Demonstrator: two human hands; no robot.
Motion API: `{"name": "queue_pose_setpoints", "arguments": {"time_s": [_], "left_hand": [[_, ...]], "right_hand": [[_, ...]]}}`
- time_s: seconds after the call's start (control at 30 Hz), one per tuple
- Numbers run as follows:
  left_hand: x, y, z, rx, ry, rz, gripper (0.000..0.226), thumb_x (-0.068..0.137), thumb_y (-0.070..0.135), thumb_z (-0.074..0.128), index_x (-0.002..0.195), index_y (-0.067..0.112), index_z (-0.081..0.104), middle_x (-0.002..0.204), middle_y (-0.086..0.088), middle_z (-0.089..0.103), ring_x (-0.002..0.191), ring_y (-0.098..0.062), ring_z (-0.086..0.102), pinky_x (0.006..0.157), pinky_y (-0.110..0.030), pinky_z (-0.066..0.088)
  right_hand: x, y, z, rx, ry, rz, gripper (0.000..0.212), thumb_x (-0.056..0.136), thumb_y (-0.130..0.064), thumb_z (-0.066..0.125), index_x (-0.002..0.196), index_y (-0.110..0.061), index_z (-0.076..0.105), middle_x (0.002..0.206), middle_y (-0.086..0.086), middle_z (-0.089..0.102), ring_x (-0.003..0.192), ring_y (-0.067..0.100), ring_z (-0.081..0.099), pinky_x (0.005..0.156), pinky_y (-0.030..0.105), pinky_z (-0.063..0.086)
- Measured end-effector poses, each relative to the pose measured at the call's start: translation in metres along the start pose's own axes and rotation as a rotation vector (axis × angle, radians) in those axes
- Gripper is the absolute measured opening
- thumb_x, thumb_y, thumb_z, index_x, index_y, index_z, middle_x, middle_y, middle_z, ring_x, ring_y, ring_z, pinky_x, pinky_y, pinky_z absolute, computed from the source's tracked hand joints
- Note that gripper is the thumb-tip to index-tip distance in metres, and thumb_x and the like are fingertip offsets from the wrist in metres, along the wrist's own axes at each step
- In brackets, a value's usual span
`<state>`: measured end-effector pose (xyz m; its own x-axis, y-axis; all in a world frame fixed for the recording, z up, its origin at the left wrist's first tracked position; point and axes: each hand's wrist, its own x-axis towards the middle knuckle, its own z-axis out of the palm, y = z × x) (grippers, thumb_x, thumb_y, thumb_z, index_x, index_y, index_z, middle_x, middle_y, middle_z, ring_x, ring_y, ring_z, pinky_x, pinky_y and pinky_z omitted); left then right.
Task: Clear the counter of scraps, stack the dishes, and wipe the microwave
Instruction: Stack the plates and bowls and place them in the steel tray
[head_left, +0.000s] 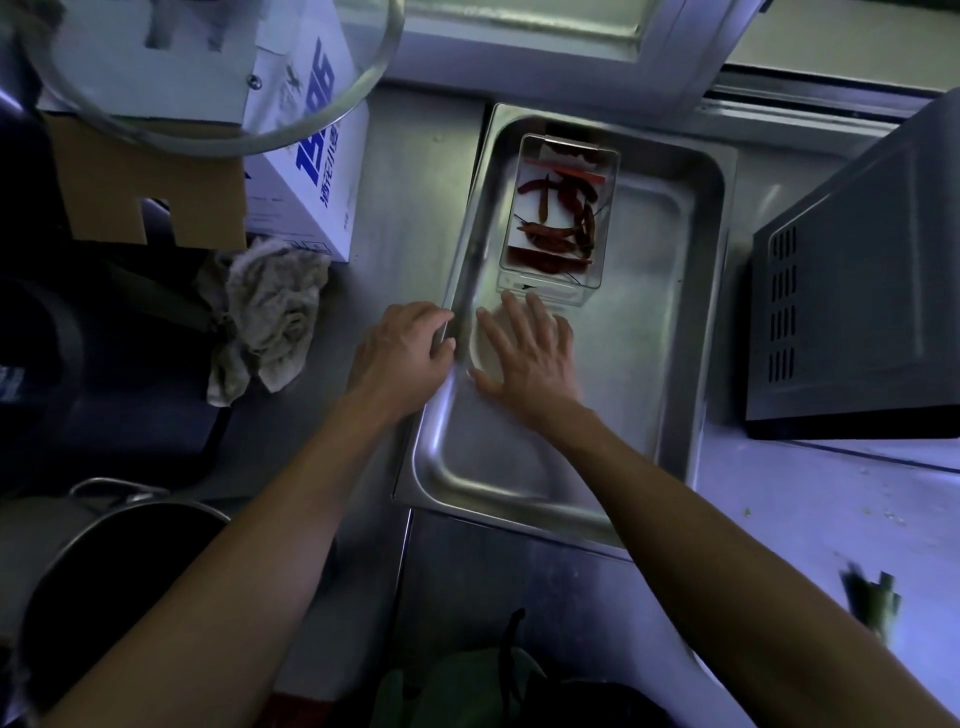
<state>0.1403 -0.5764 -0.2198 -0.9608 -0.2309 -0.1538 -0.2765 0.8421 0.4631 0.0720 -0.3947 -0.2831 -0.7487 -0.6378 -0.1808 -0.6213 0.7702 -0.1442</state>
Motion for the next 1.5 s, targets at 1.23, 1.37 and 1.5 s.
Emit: {"name": "queue_pose_setpoints", "arguments": {"time_s": [1.23, 1.37, 1.5], "left_hand": [[-0.153, 0.222, 0.079, 0.321, -0.189, 0.173, 0.051, 0.095, 0.038, 0.055, 0.143, 0.023, 0.046, 0.146, 0.001, 0.049, 0.13, -0.026, 0.048, 0.1, -0.045, 0.046], [-0.158, 0.25, 0.088, 0.324, -0.198, 0.242, 0.048, 0.093, 0.034, 0.055, 0.139, 0.022, 0.05, 0.143, -0.001, 0.052, 0.128, -0.027, 0.048, 0.098, -0.045, 0.046], [-0.161, 0.27, 0.093, 0.316, -0.188, 0.339, 0.045, 0.093, 0.034, 0.054, 0.137, 0.023, 0.052, 0.142, 0.002, 0.054, 0.127, -0.027, 0.049, 0.096, -0.044, 0.046]], "right_hand": [[-0.273, 0.13, -0.088, 0.417, 0.157, 0.151, 0.045, 0.093, -0.02, 0.059, 0.137, -0.016, 0.055, 0.142, 0.005, 0.055, 0.132, 0.028, 0.047, 0.102, 0.04, 0.04], [-0.312, 0.151, -0.086, 0.416, 0.186, 0.24, 0.045, 0.093, -0.021, 0.061, 0.138, -0.016, 0.055, 0.142, 0.005, 0.056, 0.13, 0.03, 0.049, 0.102, 0.042, 0.04], [-0.346, 0.159, -0.086, 0.421, 0.247, 0.335, 0.053, 0.09, -0.017, 0.061, 0.141, -0.016, 0.051, 0.141, 0.007, 0.056, 0.124, 0.034, 0.053, 0.1, 0.046, 0.045]]}}
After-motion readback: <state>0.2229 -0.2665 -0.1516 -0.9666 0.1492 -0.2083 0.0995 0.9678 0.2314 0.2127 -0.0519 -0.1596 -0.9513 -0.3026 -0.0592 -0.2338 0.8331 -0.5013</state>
